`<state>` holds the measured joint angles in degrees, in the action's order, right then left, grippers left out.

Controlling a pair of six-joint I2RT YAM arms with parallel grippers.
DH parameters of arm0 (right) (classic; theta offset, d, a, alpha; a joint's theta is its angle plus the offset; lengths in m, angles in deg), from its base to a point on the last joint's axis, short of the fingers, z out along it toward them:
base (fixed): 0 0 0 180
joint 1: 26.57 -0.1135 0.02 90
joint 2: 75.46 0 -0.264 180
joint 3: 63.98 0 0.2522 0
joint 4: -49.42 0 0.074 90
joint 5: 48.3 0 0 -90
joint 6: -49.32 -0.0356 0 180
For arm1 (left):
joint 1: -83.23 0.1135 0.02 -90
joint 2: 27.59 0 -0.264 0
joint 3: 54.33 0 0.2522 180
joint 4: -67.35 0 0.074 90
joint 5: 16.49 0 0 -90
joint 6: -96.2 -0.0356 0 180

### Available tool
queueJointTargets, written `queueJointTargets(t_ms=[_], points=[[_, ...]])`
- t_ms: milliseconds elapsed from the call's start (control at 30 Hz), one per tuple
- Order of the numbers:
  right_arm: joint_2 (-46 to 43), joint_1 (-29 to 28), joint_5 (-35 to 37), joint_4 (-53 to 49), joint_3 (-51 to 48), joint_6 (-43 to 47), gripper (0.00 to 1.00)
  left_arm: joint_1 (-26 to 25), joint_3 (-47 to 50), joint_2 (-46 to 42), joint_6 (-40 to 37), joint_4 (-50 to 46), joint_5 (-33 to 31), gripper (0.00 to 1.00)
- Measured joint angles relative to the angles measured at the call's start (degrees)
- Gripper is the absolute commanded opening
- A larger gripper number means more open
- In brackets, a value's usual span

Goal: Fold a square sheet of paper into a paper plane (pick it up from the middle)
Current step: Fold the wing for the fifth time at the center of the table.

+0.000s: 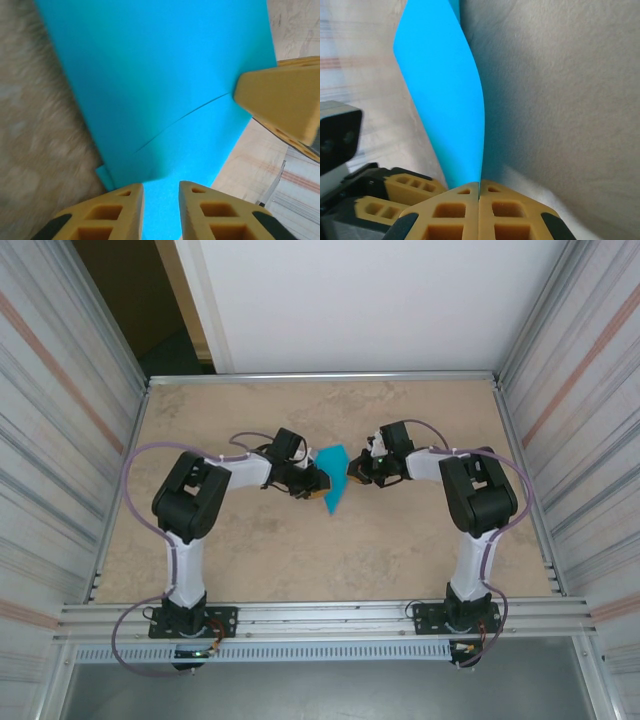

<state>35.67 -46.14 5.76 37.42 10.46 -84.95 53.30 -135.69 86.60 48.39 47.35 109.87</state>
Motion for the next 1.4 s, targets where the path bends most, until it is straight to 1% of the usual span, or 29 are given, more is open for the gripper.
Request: queueJointTargets(t_ms=[133,267,400,533,667,767,933,1033,1233,1400], points=[[-4.1,-0.6,3.6,0.3,-3.2,-0.6,0.03,0.3,2.3,-6.0,-0.9,0.2,-2.2,0.37],[-8.7,-2.4,9.3,0.9,-5.9,-3.1,0.02,0.1,5.2,-11.7,-3.0,1.5,-5.0,0.43],[-12.1,-5.1,15.2,1.2,-7.8,-6.6,0.02,-1.1,7.8,-14.6,-6.1,2.6,-8.7,0.5],[-13.1,-7.5,20.7,1.2,-8.2,-11.3,0.02,-4.9,8.4,-15.3,-10.7,2.8,-13.4,0.53],[-13.7,-8.6,25.1,-0.2,-8.9,-16.8,0.02,-9.0,8.4,-15.4,-16.0,3.6,-17.2,0.54],[-14.8,-8.6,27.2,-1.7,-9.1,-20.8,0.01,-11.6,8.4,-15.4,-19.9,4.4,-20.0,0.54],[-16.7,-8.5,28.3,-3.6,-9.2,-26.4,0.01,-14.6,9.4,-15.4,-27.2,7.9,-24.9,0.52],[-17.1,-8.2,28.2,-4.0,-9.6,-29.1,0.01,-15.6,10.9,-15.3,-31.2,10.3,-26.5,0.51],[-17.3,-7.0,27.5,-4.9,-10.9,-33.0,0.02,-15.7,12.3,-14.0,-37.4,14.8,-27.5,0.48],[-17.5,-6.1,26.6,-4.9,-11.1,-34.8,0.02,-15.7,12.3,-12.5,-40.8,19.0,-26.9,0.47]])
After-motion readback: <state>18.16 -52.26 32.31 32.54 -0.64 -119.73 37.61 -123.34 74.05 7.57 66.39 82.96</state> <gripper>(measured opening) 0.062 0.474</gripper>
